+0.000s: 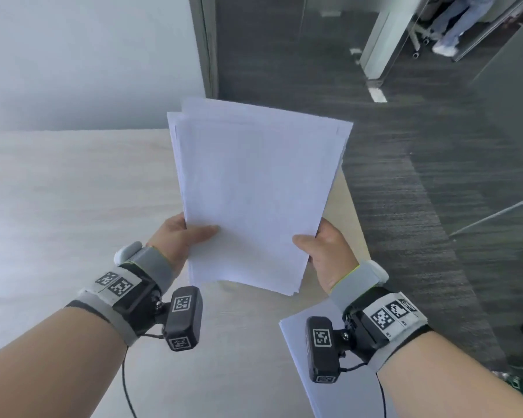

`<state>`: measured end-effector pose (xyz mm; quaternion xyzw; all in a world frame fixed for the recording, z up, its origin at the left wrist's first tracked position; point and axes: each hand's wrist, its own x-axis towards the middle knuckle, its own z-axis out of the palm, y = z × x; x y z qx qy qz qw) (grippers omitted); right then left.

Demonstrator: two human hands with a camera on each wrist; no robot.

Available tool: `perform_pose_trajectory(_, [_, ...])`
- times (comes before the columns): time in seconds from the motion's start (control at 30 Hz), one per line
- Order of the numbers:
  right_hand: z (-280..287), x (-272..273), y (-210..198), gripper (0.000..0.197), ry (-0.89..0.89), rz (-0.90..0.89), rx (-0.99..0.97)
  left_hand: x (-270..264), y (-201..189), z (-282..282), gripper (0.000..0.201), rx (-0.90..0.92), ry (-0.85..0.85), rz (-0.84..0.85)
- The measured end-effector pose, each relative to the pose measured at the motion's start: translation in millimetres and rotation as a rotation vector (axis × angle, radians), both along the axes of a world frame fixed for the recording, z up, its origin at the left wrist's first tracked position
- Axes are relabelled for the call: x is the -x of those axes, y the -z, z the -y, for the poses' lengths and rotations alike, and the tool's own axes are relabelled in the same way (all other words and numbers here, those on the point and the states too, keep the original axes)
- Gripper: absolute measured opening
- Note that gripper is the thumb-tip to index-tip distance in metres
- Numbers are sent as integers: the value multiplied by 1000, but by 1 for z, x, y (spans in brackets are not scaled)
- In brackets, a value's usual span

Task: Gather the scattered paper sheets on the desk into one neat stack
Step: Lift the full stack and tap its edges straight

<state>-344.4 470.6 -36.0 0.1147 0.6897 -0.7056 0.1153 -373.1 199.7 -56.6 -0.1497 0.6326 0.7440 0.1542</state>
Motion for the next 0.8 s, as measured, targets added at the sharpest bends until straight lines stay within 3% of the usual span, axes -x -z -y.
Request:
perform_pose_trajectory(0.17, [30, -12, -16, 28, -92, -21, -89, -26, -11, 28, 26, 65, -60, -96])
perform_pose_trajectory(0.3, [40, -23, -24, 21, -107, -39, -102, -42, -31, 35, 54, 94, -45, -144])
perform_pose_trajectory(0.4, [42, -25, -41, 15, -42, -67, -48, -48, -53, 33, 55, 57, -62, -224])
perform_pose_trajectory(0.57, [43, -25, -73, 26, 57, -154, 105, -53, -92, 24, 39, -1, -120, -335])
perform_pose_trajectory(0.63, [45, -26, -85, 47, 93, -211, 144, -53, -105, 19, 33, 13, -164, -363])
perform_pose_trajectory(0.67, [46, -27, -89, 53, 111, -236, 154, -52, -110, 18, 41, 31, -189, -362])
perform_pose_trajectory(0.73, [50, -27, -96, 44, 138, -261, 146, -46, -112, 17, 65, 60, -251, -312])
perform_pose_trajectory(0.8, [55, -29, -101, 35, 164, -261, 129, -44, -115, 16, 71, 67, -306, -261])
